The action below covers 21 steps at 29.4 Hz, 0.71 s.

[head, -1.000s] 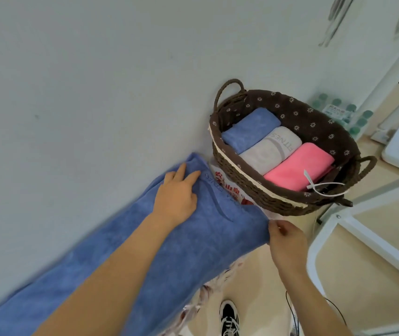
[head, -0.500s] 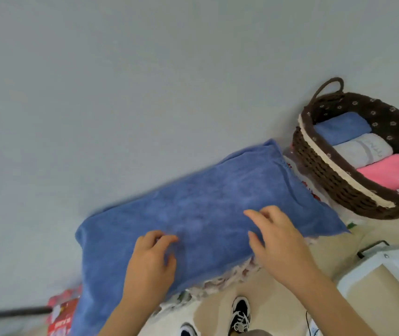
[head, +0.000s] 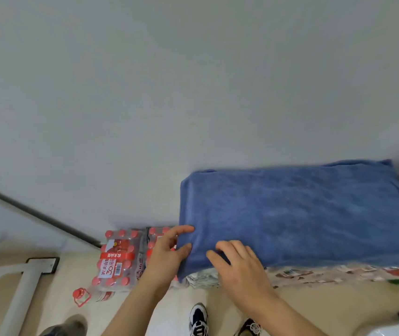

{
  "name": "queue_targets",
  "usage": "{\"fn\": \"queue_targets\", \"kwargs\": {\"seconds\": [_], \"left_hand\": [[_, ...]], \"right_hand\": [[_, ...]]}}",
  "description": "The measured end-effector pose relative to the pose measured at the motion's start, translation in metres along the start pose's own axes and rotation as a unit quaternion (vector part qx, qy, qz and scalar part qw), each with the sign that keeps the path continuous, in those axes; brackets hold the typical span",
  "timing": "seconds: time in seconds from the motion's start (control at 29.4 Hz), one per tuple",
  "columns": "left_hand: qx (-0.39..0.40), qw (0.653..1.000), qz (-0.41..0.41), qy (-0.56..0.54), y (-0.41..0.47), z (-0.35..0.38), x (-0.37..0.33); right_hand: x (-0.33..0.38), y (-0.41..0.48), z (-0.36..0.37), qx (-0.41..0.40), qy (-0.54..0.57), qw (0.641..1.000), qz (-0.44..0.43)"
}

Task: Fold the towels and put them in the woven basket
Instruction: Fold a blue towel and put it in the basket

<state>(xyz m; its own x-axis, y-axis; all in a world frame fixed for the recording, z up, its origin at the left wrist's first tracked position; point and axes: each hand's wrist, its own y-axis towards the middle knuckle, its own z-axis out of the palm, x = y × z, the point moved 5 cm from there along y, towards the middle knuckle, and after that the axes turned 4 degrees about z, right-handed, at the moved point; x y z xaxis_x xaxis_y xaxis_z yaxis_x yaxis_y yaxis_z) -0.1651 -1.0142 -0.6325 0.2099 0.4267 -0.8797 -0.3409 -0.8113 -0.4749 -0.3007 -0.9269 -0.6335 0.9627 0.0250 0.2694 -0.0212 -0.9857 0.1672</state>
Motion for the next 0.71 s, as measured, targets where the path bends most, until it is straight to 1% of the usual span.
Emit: {"fn": "queue_targets", "kwargs": {"seconds": [0.07,0.14,0.2,0.27,0.31,0.37,0.44,0.51,0.61,0.71], "left_hand": [[0.034,0.999,-0.016,-0.026,-0.001,-0.005,0.007],[0.071,0.997,-0.022,-0.025,-0.003,-0.011,0.011],[0.126,0.992,-0.025,0.017,-0.004,-0.020,0.006],[0.186,0.979,-0.027,0.078,0.001,-0.026,-0.005],[0.201,0.975,-0.020,0.095,0.007,-0.027,-0.013],[0.187,0.977,0.000,0.099,0.031,-0.025,-0.030],[0.140,0.989,-0.003,0.054,0.063,-0.019,-0.040],[0.086,0.996,-0.017,0.007,0.095,-0.015,-0.045],[0.037,0.998,-0.030,-0.050,0.130,-0.012,-0.046],[0.003,0.997,-0.021,-0.079,0.142,-0.011,-0.052]], "right_hand": [[0.006,0.001,-0.003,-0.011,0.014,1.000,-0.015],[0.015,0.001,-0.005,-0.003,0.019,1.000,-0.025],[0.026,0.001,-0.009,0.013,0.034,0.999,-0.013],[0.038,0.004,-0.011,0.038,0.049,0.998,0.023],[0.044,0.008,-0.010,0.049,0.048,0.997,0.040],[0.057,0.019,-0.006,0.068,0.020,0.996,0.052],[0.071,0.029,0.004,0.093,-0.017,0.995,0.038],[0.081,0.037,0.014,0.143,-0.040,0.988,0.035],[0.086,0.049,0.025,0.205,-0.111,0.971,0.053],[0.088,0.064,0.033,0.263,-0.184,0.946,0.053]]}}
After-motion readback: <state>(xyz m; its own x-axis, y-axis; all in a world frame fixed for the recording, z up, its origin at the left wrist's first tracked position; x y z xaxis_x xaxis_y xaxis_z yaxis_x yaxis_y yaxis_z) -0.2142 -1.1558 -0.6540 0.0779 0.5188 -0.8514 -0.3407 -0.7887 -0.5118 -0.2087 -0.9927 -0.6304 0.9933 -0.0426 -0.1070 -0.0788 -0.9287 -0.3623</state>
